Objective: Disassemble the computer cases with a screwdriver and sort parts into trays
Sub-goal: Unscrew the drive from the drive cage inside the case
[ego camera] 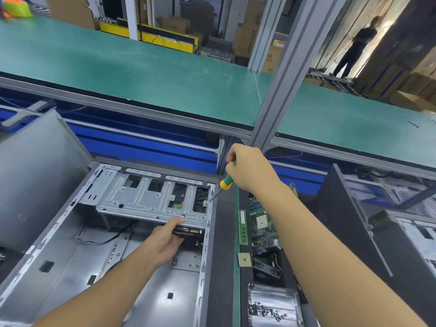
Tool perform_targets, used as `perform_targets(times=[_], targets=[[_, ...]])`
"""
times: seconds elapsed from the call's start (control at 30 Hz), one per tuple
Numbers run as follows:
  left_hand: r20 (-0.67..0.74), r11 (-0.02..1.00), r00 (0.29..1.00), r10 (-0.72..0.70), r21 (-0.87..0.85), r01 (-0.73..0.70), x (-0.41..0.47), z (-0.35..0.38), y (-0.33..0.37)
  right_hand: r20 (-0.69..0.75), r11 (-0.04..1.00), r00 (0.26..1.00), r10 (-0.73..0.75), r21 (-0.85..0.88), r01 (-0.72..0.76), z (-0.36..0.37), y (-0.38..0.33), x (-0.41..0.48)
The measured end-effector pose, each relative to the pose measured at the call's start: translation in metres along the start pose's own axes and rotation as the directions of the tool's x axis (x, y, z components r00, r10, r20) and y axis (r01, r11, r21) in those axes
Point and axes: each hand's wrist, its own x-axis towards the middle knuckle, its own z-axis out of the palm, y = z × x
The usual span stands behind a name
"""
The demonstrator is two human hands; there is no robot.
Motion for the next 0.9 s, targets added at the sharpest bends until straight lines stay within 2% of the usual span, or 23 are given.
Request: perform_targets(times=[0.2, 0.57, 0.9], targets=[[0.001, 1.000, 1.000, -0.008, 0.003, 0.008, -0.009, -0.033, 0.037, -0.073, 0.989, 0.995, -0.062, 0.133, 0.071, 0.022, -0.046, 0.013], [0.004, 1.000, 1.000, 0.021, -0.016, -0.021, -0.015, -0.093, 0.098, -0.012, 0.999, 0.999, -0.030, 0.042, 0.030, 0.062, -0.132, 0.043], [0.003, 0.996, 0.998, 0.057, -0.075, -0.057, -0.024, -0.152, 0.158, 0.049, 0.986, 0.995, -0.084, 0.146, 0.077, 0.096, -0.196, 0.068]])
